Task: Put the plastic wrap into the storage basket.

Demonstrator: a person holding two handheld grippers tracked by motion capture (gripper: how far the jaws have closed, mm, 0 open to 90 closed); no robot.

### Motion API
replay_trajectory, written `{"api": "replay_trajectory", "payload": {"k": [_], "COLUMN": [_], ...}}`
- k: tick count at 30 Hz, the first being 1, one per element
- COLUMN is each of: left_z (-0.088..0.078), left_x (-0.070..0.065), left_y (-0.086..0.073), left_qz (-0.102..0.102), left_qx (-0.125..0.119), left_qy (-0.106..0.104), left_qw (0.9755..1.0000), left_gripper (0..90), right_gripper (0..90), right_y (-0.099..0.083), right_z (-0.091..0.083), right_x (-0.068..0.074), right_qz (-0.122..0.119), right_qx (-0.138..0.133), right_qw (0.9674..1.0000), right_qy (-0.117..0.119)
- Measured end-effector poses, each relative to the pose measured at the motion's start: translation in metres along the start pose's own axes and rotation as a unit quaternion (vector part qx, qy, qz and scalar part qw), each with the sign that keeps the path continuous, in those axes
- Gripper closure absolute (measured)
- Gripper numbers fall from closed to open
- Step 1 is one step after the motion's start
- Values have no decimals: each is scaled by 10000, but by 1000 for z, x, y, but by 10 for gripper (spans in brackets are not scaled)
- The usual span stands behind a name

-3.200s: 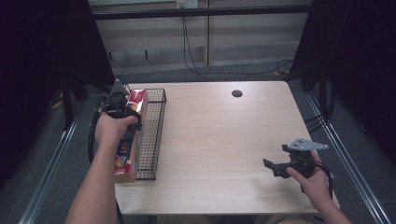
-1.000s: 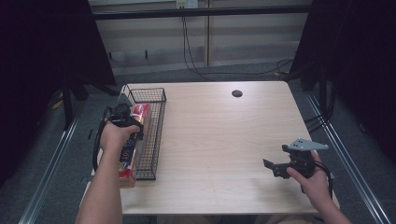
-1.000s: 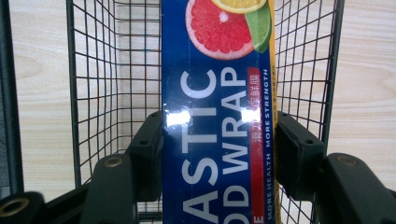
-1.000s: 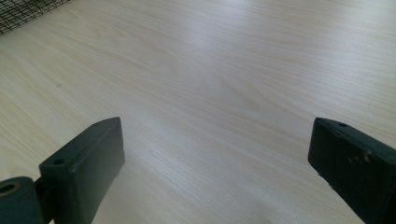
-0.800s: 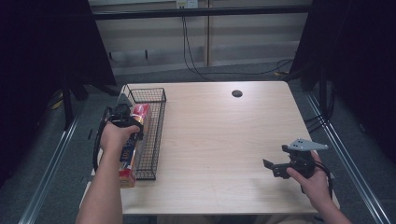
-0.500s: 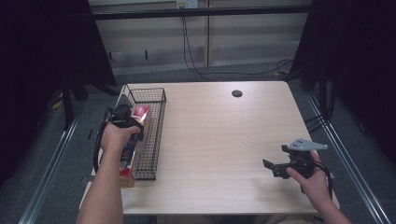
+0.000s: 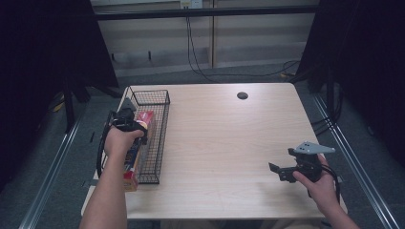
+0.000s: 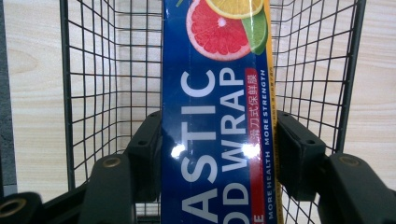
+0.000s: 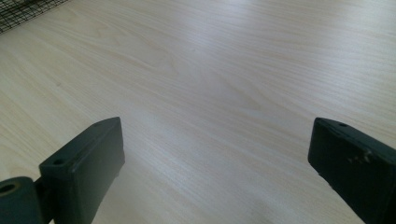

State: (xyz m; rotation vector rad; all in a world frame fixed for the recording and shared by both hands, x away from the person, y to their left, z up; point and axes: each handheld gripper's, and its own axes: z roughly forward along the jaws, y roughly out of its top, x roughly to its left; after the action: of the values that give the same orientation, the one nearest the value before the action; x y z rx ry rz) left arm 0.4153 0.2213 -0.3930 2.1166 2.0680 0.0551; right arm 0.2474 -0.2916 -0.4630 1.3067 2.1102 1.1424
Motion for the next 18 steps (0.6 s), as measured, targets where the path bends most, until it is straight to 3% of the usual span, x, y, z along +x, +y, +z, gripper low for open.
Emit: {"api": "replay_trajectory", "payload": {"k": [13, 18], "left_z": [1, 1], "left_x": [0, 0], "left_y": [-2, -3], "left_qz": [7, -90], "left_qx": [-91, -150], "left_qy": [-8, -14], "left_qw": [10000, 9998], "left_gripper": [403, 394], "right_gripper": [35, 35], "right_y": [0, 1], "right_z": [0, 0], "right_x": [1, 1], "right_qz": [-14, -26], "right_qx": [-2, -8], "right_qw": [10000, 10000], "right_qy": [12, 24]}}
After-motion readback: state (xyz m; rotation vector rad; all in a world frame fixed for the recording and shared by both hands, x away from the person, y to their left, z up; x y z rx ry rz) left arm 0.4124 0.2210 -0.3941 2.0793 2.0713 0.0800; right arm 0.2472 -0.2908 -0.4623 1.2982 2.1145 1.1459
